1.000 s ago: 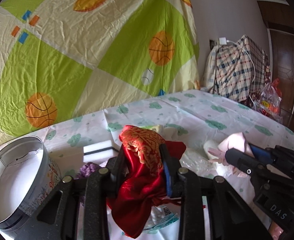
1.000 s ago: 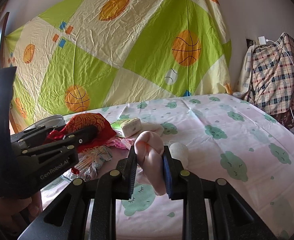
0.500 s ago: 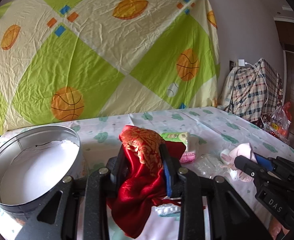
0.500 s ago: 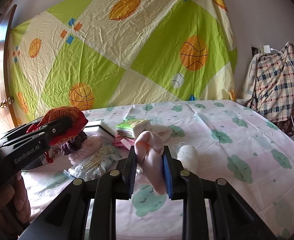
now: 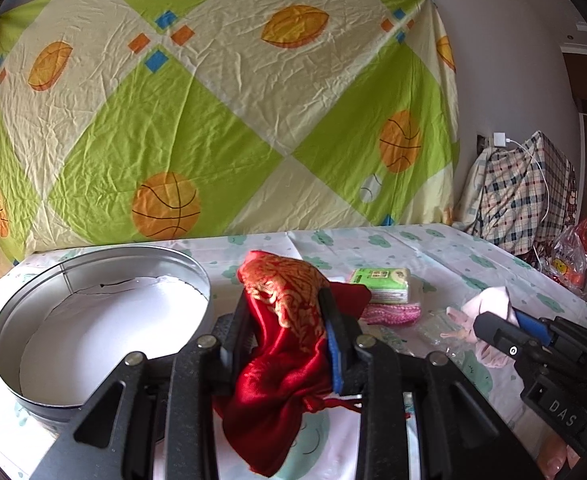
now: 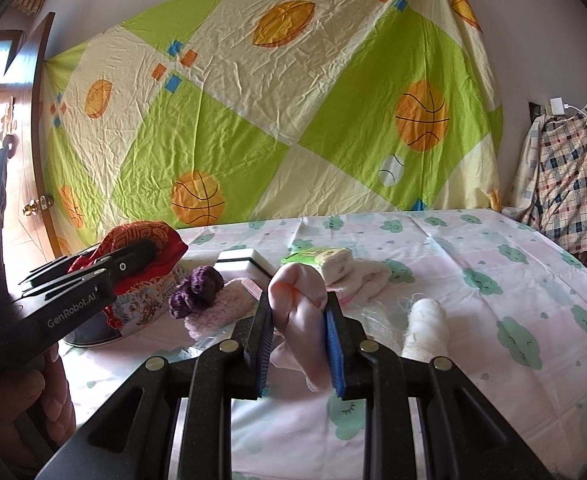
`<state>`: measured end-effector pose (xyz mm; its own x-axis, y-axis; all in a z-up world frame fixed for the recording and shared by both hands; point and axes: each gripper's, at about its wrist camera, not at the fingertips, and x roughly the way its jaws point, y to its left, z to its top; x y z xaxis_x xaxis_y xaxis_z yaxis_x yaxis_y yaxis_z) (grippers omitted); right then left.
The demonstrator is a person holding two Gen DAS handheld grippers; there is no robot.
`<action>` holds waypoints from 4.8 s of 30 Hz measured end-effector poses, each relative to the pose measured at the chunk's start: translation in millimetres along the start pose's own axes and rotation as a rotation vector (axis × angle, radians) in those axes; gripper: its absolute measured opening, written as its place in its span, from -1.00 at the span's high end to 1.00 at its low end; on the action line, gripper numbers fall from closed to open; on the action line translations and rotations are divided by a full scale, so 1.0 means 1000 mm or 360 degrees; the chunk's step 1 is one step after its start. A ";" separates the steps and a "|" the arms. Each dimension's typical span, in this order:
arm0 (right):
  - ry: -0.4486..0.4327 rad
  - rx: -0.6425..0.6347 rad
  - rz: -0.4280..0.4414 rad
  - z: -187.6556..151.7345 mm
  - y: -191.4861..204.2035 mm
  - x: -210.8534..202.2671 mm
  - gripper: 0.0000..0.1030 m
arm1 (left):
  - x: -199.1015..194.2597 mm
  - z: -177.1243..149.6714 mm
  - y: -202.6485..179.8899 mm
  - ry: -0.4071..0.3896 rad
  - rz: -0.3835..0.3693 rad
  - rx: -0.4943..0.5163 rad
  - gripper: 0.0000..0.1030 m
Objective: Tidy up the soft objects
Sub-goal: 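Carry the red pouch with the left tool over the tin while the right tool carries the pink sock there, then open the right tool dropping the pink sock into the tin while the left tool releases the red pouch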
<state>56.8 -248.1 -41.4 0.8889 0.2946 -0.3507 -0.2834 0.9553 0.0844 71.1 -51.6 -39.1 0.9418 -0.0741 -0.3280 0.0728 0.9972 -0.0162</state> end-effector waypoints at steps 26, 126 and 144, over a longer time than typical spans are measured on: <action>-0.0081 -0.0182 0.0167 0.020 0.063 0.009 0.49 | -0.011 -0.003 0.053 -0.0030 0.0142 -0.0113 0.43; 0.0539 -0.0465 0.0500 0.086 0.212 0.233 0.49 | 0.076 0.042 0.248 0.0645 0.0411 -0.0211 0.42; 0.0362 -0.0383 0.0493 0.090 0.189 0.180 -0.55 | 0.032 0.040 0.219 0.0412 0.0477 -0.0147 -0.56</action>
<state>195.4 -12.8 -4.4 0.6549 0.5271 -0.5416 -0.6229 0.7822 0.0081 130.2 164.0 -15.5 0.8022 0.2127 -0.5579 -0.2332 0.9718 0.0351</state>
